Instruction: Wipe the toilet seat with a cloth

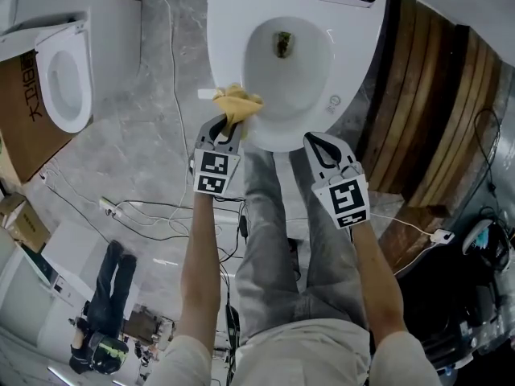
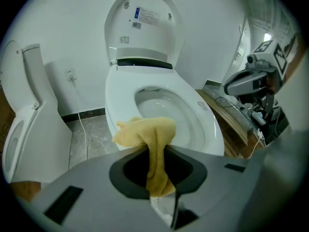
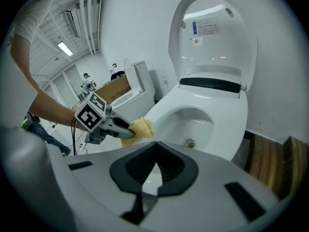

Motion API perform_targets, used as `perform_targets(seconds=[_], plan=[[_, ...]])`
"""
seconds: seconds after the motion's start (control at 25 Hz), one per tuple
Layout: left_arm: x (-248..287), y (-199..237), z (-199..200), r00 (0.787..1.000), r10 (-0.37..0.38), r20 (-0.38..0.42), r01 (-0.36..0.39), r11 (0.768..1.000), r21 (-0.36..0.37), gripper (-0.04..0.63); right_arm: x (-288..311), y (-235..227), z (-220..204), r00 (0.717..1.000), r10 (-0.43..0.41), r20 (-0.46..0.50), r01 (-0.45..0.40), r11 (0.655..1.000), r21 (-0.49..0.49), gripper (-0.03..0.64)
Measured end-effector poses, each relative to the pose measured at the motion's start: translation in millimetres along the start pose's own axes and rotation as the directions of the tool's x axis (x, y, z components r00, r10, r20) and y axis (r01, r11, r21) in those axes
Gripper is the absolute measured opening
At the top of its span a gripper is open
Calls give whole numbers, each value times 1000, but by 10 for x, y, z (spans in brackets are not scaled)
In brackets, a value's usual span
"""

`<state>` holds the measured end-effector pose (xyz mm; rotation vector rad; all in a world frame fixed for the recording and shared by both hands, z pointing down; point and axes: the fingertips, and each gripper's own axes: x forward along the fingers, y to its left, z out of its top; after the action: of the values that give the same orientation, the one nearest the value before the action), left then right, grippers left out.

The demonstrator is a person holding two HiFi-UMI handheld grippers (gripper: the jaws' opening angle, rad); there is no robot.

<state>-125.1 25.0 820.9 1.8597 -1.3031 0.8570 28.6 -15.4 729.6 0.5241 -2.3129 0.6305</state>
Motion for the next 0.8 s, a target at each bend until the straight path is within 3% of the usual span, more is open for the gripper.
perform_targets(seconds=[0.8], plan=[[-65, -696, -370, 998, -52, -38, 47, 993, -113, 82, -198, -120, -265, 1000, -21, -4, 22, 999, 35, 8]])
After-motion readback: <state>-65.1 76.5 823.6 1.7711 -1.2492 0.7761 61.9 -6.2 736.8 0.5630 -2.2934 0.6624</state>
